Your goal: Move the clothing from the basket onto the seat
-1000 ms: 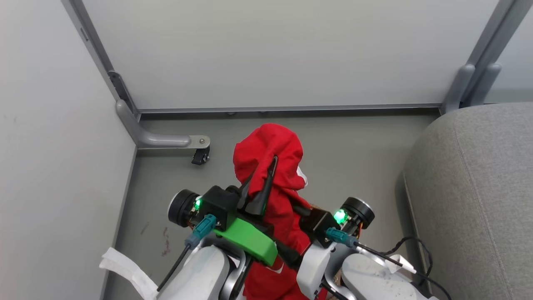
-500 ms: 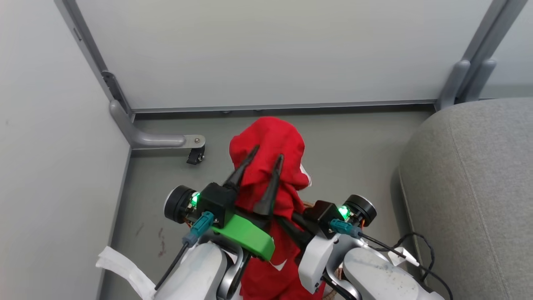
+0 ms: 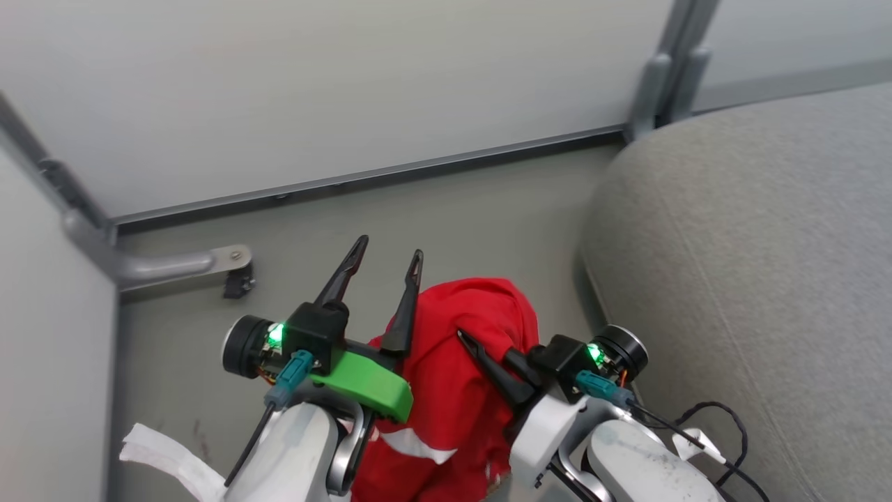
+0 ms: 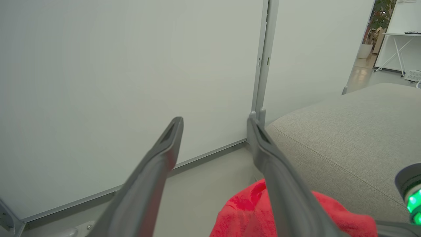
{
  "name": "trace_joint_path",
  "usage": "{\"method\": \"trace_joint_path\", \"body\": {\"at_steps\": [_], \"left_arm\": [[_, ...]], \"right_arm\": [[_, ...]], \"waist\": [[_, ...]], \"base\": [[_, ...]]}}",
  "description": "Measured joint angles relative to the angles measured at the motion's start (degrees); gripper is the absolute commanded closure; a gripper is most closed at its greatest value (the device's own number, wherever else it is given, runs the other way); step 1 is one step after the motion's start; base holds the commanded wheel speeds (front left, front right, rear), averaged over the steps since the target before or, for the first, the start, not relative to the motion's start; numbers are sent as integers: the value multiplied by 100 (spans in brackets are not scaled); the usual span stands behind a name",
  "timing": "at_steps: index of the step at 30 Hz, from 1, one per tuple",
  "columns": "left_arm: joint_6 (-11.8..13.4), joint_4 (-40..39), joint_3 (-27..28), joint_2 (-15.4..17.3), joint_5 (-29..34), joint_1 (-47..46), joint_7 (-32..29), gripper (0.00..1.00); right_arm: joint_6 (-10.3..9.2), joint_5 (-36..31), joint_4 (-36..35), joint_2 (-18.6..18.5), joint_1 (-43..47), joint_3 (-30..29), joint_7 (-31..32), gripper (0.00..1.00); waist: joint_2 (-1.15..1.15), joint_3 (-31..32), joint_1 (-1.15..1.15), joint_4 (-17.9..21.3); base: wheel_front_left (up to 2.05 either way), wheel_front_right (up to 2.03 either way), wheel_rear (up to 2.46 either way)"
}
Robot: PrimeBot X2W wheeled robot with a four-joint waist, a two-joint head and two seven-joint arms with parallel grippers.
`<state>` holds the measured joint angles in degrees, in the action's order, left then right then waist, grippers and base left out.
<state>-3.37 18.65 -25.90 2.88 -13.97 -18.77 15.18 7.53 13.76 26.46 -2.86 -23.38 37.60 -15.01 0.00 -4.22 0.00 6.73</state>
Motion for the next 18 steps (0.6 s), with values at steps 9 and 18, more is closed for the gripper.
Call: {"method": "trace_joint_path", "body": {"at_steps": [9,18], "left_arm": [[-166,1,435,-4,291,142,0,0],[-266,-27,412,-9,296,225,0,0]], "right_arm": [[0,-191,-364,-1,317,-408,1,100],[0,-614,-514,-8,431,-1157,1,100]], "waist": [[0,-127,0,1058],[0,-291,0,2031]], "base": [[0,0,0],[0,0,0]]}}
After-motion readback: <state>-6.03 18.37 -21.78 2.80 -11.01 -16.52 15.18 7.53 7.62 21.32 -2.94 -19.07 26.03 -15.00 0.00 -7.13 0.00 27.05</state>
